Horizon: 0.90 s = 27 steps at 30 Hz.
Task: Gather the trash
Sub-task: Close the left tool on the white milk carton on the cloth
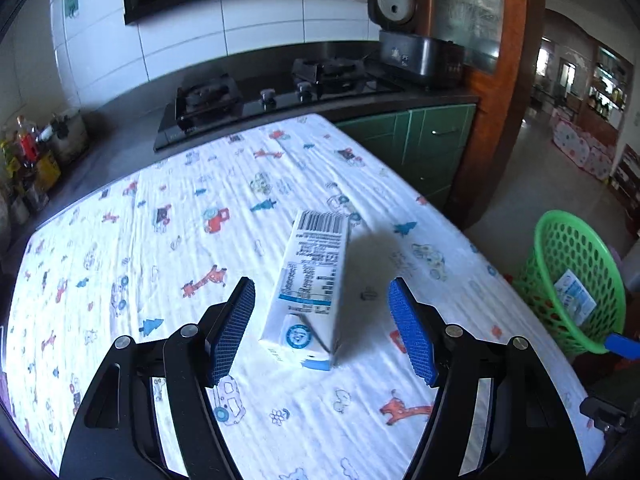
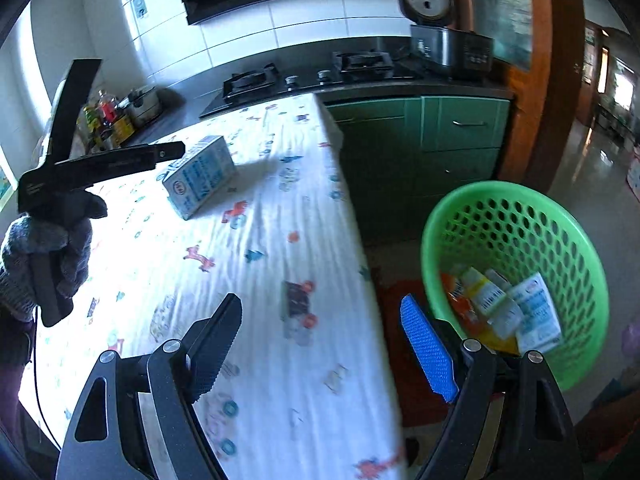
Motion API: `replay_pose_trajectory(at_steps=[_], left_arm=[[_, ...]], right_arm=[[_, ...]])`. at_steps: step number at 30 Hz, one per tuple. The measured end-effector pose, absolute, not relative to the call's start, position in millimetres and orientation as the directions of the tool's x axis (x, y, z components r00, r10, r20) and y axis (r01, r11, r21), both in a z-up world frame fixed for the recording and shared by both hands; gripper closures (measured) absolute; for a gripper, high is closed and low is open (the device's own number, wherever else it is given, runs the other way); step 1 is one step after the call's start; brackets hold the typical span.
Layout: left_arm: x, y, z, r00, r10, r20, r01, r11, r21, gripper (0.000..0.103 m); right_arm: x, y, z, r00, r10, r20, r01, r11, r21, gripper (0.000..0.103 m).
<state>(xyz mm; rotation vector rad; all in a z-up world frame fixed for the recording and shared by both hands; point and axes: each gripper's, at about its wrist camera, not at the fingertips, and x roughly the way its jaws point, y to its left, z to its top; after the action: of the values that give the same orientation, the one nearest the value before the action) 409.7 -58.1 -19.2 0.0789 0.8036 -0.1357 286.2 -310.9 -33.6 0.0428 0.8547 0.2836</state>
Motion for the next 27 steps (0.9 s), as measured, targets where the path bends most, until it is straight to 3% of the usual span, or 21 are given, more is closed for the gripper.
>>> replay_pose_trajectory(at_steps=[7, 9, 11, 23, 27], left_arm=[[426.5, -57.5, -37.0, 0.639, -0.125, -0.759, 0.190, 0.982, -0.002, 0.035], [430.3, -62.4, -40.0, 0.631, -0.132, -0.765, 0.207, 0.978, 0.002, 0.044], [432.9, -66.0, -42.9, 0.620, -0.133, -0.773, 0.210, 0.978, 0.001, 0.059], [388.5, -88.6, -19.6, 0.642, -0.212, -0.737, 0.273, 0.961, -0.038, 0.061], [373.2, -105.7, -11.3, 0.635, -0.261, -0.728, 0.319, 0.946, -0.060, 0.061]], right_arm=[[293.9, -290.9, -35.4, 0.607, 0.268, -0.748, -0.256, 0.957, 0.135, 0.024], [294.6, -289.1, -36.1, 0.605, 0.266, -0.750, -0.259, 0.957, 0.131, 0.025], [294.2, -288.5, -37.6, 0.602, 0.265, -0.753, -0.260, 0.957, 0.129, 0.028], [279.8, -286.4, -39.6, 0.594, 0.272, -0.757, -0.284, 0.951, 0.119, 0.051], [271.7, -293.4, -38.5, 0.602, 0.268, -0.752, -0.279, 0.953, 0.117, 0.052]])
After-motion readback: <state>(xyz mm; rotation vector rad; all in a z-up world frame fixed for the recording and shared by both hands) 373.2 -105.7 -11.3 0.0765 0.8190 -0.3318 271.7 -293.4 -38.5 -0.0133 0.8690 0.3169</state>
